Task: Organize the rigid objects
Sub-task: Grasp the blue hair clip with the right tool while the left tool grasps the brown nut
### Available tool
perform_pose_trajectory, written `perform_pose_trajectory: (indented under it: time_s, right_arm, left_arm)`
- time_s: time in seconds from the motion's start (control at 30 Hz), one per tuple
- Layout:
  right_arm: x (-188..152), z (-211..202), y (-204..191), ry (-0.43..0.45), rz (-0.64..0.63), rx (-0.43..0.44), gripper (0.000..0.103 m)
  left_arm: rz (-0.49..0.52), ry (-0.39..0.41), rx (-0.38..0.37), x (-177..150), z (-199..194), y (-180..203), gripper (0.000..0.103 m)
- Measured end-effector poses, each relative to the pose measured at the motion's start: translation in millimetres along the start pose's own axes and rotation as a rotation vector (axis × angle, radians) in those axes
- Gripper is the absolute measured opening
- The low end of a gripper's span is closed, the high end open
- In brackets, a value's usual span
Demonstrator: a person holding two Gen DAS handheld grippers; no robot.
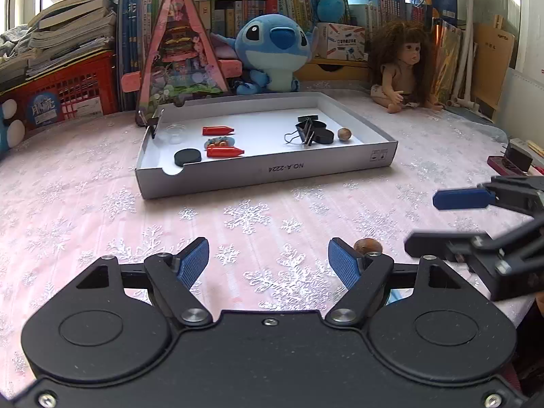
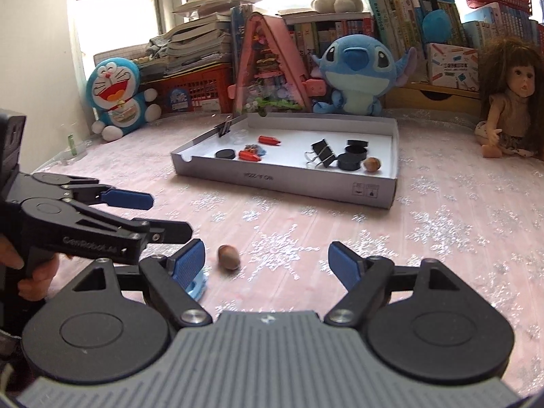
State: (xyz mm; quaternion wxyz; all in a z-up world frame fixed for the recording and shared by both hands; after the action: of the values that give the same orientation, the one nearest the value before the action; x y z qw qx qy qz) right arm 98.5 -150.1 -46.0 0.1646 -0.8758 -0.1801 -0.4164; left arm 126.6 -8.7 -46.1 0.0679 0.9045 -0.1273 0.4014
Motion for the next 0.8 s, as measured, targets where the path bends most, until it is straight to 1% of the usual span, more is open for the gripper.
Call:
perform_pose_trajectory:
  time_s: [0.07,0.13,0.2,0.23,0.3,0.33,0.47,0.5,0.6,0.7,0.8]
  right_arm:
    - [-6,-1,-12,-0.013,-0.009,0.05,0.086]
    - [-12,-1,-22,-0.025,-0.024,0.082,0.078]
    - [-17,1,-31,-0.045,-0.042,0.103,0.064]
    - [-19,3,-35,-0.055,-0.049,0.112,0.061]
    - [-24,6,-41,-0.074,-0.059,0.125,0.05]
    - [-26,8,-42,-0.082,-0.061,0.129,0.048]
    - [-27,9,-44,-0.073,-0.063,0.116,0.022]
    - [-26,9,-41,-0.066,-0.05,0.096,0.019]
    - [-26,8,-27,-0.061,-0.024,0.036,0.019]
    - [-26,3,-13,-0.057,-0.023,-0.015,0.019]
    - [-26,-3,-2,-0.05,-0.035,-0.056,0.019]
  left_arm:
    - [-0.009,-0.006,0.007,-2,1,-3,0.076]
    - [-0.023,-0.012,0.009,-4,2,-6,0.076]
    - [-0.031,-0.013,0.009,-4,2,-7,0.076]
    - [-0.032,-0.012,0.008,-4,2,-7,0.076]
    - [-0.033,-0.008,-0.001,-4,2,-5,0.075]
    - [-0.035,-0.005,-0.008,-4,2,-4,0.074]
    - [-0.047,0.006,-0.044,-2,0,1,0.066]
    - [-0.05,0.009,-0.053,-1,0,3,0.062]
    - [-0.057,0.014,-0.084,-1,-2,8,0.051]
    - [-0.048,0.022,-0.114,-1,-4,15,0.05]
    - [-0.021,0.027,-0.125,-1,-3,26,0.05]
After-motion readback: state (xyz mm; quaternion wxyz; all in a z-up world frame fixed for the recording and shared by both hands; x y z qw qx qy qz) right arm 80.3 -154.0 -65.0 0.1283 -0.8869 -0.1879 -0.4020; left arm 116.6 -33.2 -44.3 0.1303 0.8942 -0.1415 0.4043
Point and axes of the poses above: each gripper's, at about its wrist camera, not at the fingertips, and z roughly the way its jaws point, y to its right, x to its top, the point moved 10 cm from there along z, roughly the way its jaws point, and after that the axes turned 5 degrees about -y, right-handed, at the moved point
